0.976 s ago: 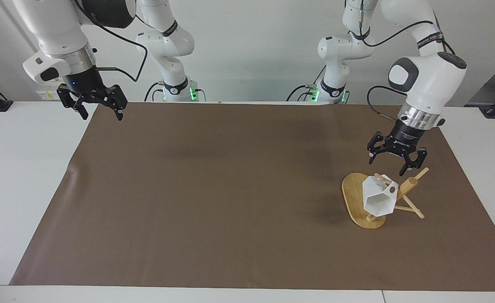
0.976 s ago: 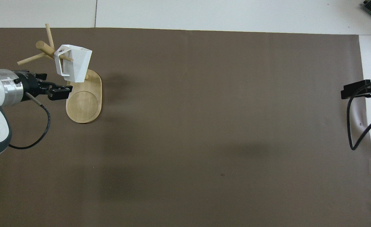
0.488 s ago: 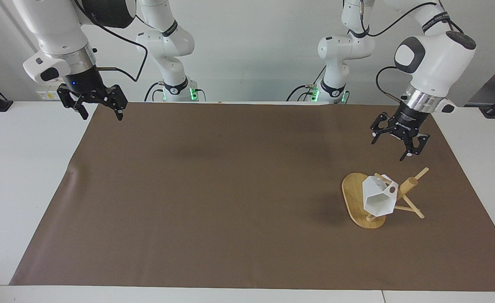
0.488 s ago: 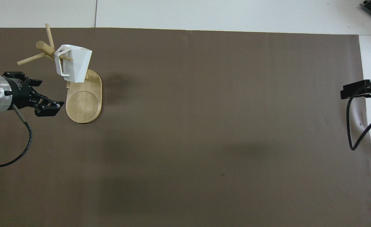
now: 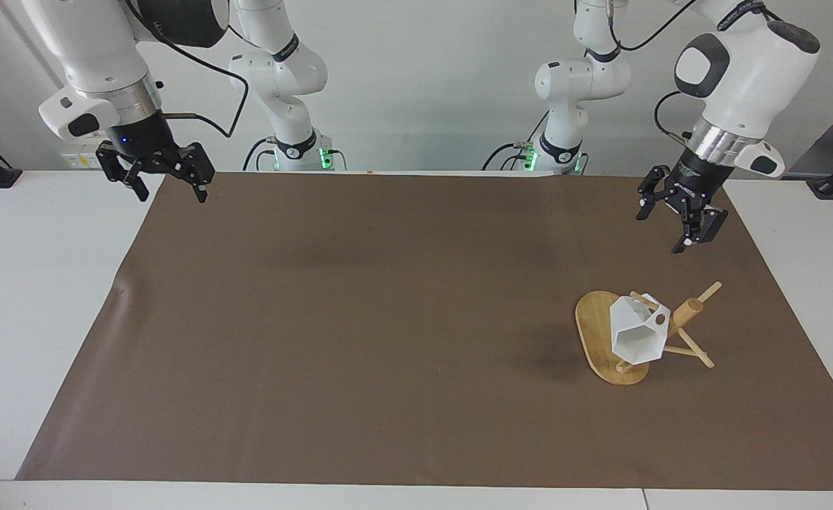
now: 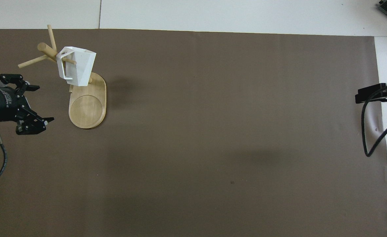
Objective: Hang cup on rack
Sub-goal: 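Open the left gripper and pull it back from the mug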
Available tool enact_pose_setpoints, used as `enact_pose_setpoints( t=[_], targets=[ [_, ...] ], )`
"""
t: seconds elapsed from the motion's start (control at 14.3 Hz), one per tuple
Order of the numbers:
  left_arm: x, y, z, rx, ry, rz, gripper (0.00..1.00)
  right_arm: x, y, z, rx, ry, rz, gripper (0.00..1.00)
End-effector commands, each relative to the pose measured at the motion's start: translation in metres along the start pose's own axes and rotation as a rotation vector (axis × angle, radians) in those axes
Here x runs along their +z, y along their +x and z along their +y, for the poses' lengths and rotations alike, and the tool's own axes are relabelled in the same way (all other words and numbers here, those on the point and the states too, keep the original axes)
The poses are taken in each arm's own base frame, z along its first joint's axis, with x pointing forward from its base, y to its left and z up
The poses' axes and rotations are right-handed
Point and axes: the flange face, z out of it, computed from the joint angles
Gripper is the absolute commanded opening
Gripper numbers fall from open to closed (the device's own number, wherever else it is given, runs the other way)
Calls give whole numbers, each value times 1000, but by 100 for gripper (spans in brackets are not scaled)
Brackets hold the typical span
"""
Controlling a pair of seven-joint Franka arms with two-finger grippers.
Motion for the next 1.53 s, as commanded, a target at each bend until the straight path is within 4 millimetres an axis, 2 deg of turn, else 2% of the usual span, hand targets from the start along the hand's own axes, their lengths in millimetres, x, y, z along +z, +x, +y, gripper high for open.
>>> enact_pose_setpoints(
  t=[0.0, 0.14, 0.42, 0.7, 0.91, 1.25, 1.46],
  targets=[
    [-20, 4, 5, 193, -2, 18, 100, 1, -3, -1, 6, 2, -3, 100],
    [-26, 2, 7, 374, 3, 16, 100, 1, -3, -1, 8, 3, -3, 100],
    [-34, 9, 8, 872, 71, 71, 100, 1, -3, -1, 10, 3, -2, 100],
    [-40, 10, 10, 1215, 119, 111, 100, 1, -3, -1, 11, 3, -2, 100],
    [-40, 9, 8, 1348, 168, 135, 100, 1, -2, -1, 13, 3, 0, 100],
    [-65, 5, 19, 1650, 266, 91, 100, 1, -3, -2, 13, 8, -2, 100],
    [-63, 2, 16, 1731, 291, 67, 100, 1, -3, -3, 17, 25, -1, 100]
  ],
)
